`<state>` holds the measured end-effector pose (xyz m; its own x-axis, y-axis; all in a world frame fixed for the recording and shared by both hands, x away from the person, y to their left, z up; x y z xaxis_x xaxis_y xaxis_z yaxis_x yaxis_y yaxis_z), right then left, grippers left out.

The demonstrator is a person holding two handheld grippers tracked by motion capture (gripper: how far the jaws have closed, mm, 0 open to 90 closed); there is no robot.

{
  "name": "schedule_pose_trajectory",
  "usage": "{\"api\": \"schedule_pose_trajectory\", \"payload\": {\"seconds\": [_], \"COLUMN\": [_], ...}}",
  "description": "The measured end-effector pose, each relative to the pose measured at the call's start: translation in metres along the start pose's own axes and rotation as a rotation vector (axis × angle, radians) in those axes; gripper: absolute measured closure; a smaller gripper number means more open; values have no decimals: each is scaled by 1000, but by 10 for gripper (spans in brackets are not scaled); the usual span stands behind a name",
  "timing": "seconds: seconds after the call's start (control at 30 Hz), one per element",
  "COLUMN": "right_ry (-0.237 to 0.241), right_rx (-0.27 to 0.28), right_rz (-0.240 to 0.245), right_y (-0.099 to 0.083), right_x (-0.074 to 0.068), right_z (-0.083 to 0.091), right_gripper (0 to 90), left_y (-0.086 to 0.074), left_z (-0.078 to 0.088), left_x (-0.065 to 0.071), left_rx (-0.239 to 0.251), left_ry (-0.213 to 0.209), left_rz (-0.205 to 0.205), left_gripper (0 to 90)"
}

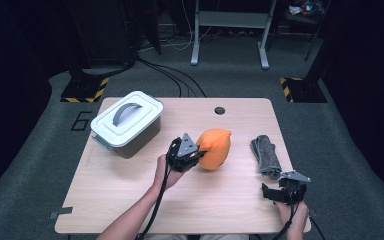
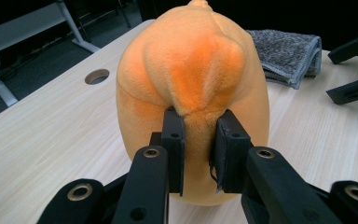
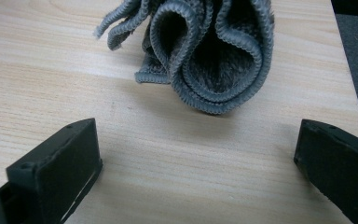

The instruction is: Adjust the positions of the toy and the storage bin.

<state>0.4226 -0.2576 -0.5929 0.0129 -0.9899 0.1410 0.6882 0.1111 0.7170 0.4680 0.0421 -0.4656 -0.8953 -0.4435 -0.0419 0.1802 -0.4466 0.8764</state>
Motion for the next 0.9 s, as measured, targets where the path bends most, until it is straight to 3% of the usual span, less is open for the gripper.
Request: {"api": "schedule_pose_trajectory", "payload": {"seconds": [0.37,0.9], "right_ry": [1,-1], "right_rx": [1,3], "right_rz": [0,3], "right_y": [0,0], "right_x": [0,0], "right_z": [0,0], "right_gripper": [0,0], "left_y": [-7,-36], "left_z": [26,71], "left_x": [2,4], "left_rx": [7,16], "left_ry": [27,88], "left_rz": [17,54], "left_gripper": [763,761]}}
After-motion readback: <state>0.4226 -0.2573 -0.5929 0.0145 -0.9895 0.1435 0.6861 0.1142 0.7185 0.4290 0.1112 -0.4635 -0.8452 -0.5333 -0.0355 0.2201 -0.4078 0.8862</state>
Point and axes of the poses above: each handheld gripper's, and its own axes: z roughly backward along the jaws, y roughly out of its top, x roughly to its right, the point moved 9 cm from there along -z, roughly forward along the jaws, and after that the axes turned 12 degrees about -y, right-handed, at the moved point
